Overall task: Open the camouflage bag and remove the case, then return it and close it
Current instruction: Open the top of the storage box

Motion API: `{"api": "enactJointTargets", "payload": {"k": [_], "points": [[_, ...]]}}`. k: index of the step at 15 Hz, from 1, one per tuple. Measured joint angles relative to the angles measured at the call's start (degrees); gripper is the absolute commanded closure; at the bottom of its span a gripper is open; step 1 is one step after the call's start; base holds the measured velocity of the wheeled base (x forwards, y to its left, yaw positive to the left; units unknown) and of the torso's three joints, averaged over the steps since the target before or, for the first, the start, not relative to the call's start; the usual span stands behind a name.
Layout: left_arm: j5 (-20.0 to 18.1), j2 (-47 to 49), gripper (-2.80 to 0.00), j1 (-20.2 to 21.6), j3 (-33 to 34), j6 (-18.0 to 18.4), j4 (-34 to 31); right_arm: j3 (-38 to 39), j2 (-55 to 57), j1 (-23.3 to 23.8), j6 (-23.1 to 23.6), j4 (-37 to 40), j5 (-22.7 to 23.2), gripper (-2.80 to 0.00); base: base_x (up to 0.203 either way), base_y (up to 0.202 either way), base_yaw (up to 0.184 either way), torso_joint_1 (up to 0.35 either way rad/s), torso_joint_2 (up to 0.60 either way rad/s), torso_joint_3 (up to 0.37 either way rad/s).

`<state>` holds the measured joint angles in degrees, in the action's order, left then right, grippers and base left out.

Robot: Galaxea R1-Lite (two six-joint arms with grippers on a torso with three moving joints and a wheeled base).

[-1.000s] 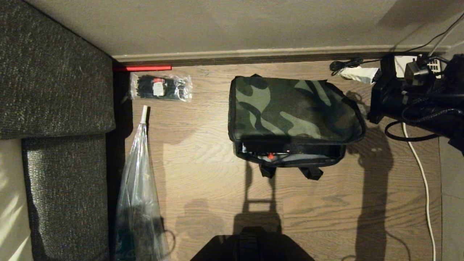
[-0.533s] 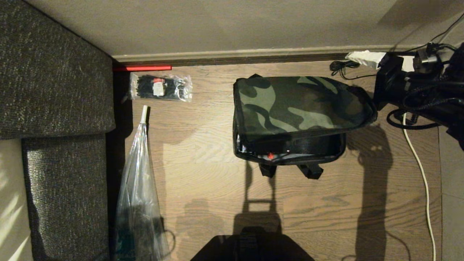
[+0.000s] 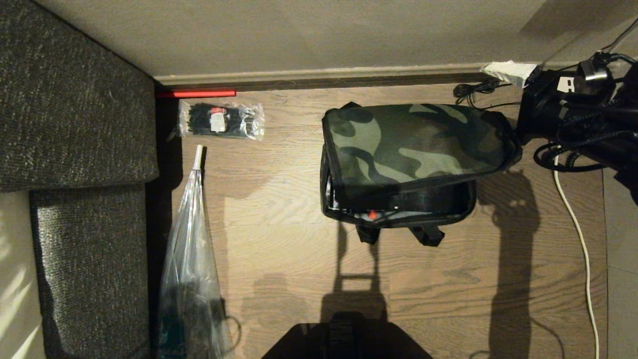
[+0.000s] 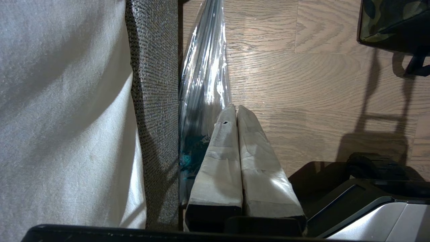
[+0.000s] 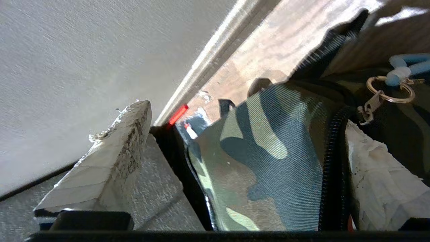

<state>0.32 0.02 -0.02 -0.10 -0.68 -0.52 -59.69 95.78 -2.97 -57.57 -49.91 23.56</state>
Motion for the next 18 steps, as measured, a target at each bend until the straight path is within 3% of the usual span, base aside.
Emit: {"api": "enactJointTargets", "payload": {"k": [6, 12, 18], "points": [[0.00, 0.00, 0.00, 0.00, 0.00, 0.00, 0.00, 5.94, -0.96, -0.43, 2.94, 1.75, 2.33, -2.80, 0.000, 0.000, 0.000, 0.000, 0.00, 0.000], [-0.02, 0.00, 0.00, 0.00, 0.00, 0.00, 0.00, 7.98, -3.01, -2.54, 1.66, 4.73, 3.15, -2.80, 0.000, 0.000, 0.000, 0.000, 0.00, 0.000], [-0.02, 0.00, 0.00, 0.00, 0.00, 0.02, 0.01, 5.01, -5.69, -2.83, -13.11, 5.18, 7.38, -2.80, 0.000, 0.000, 0.000, 0.000, 0.00, 0.000]]}}
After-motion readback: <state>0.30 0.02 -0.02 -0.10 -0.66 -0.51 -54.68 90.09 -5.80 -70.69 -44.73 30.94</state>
